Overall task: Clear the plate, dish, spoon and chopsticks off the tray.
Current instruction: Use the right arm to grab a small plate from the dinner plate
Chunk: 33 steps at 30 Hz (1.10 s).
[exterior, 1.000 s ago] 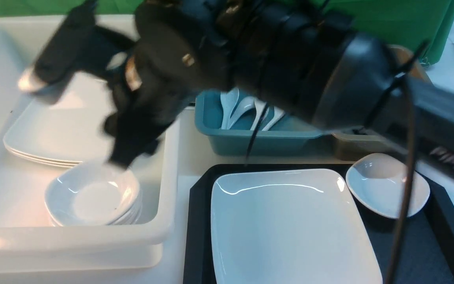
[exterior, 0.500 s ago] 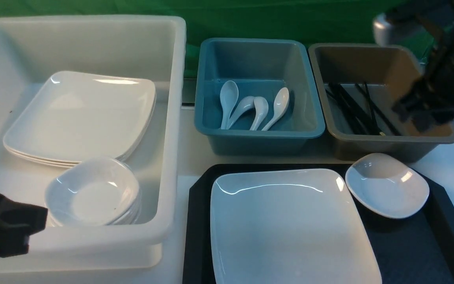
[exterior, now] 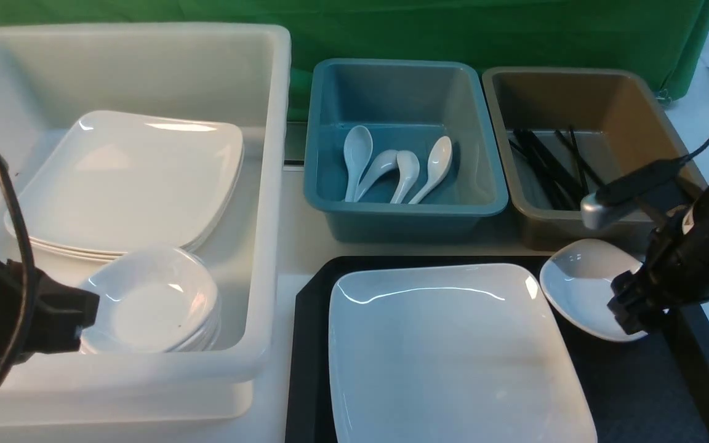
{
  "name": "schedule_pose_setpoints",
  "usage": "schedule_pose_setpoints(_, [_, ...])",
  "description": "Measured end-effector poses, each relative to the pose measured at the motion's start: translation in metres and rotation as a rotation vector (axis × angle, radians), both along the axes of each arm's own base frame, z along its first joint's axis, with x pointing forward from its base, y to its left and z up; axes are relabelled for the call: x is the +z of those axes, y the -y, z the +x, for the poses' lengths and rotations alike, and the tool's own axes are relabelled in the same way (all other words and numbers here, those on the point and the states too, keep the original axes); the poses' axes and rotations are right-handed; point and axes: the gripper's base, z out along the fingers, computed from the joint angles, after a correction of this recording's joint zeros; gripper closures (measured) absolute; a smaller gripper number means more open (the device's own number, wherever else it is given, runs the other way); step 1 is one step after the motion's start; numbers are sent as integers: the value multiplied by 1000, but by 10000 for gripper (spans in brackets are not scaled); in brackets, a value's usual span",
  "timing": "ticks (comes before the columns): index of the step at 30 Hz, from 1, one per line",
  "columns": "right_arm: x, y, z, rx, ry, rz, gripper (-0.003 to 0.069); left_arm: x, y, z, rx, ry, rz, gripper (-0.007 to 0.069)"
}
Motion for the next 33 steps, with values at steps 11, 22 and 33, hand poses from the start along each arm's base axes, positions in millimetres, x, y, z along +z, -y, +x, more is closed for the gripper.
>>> schedule_pose_setpoints(11, [-37, -22, 5, 171, -101, -56, 85, -1, -3, 1, 2, 11, 45, 610])
schedule_pose_setpoints(22, [-47, -25, 15, 202, -38, -48, 407, 0, -4, 2, 6, 22, 56, 610])
schedule_pose_setpoints(33, [8, -30, -3, 245, 71, -45, 592, 1, -5, 4, 20, 46, 63, 610])
